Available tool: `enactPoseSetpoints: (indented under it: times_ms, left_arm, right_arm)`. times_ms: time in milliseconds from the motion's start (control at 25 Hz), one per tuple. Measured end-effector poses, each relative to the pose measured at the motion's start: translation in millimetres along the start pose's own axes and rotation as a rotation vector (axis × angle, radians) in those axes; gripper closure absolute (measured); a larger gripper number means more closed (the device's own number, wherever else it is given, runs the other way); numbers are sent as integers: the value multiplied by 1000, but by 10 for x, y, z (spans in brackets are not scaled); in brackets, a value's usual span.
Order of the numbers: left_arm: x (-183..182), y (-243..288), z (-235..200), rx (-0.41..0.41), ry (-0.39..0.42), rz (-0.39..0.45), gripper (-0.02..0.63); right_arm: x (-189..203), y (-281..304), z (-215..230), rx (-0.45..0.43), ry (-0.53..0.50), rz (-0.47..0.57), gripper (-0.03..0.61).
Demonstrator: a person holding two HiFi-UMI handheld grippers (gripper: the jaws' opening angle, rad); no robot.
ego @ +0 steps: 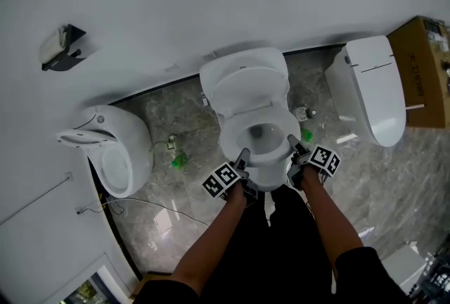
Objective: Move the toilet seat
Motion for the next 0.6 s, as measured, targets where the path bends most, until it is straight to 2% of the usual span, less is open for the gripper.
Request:
enactPoseSetpoints:
  times_ms: [280, 600]
  left_arm:
    - [-206, 18, 106, 70, -10, -15, 253]
    - [-280, 49, 191, 79, -14, 20, 253]
  right_arm:
    - [-69, 38, -199, -17, 24, 19, 314]
    - [-128, 31, -304, -36, 40, -23, 314]
Point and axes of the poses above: the fingertips, and each gripper's own axes: y forward along the fingers, z to its right, x out of its underside, the point moved 4 cm from there along -y, backward along the fingers, and after that the axes turned 15 degrees about x, right-handed, at the moved point
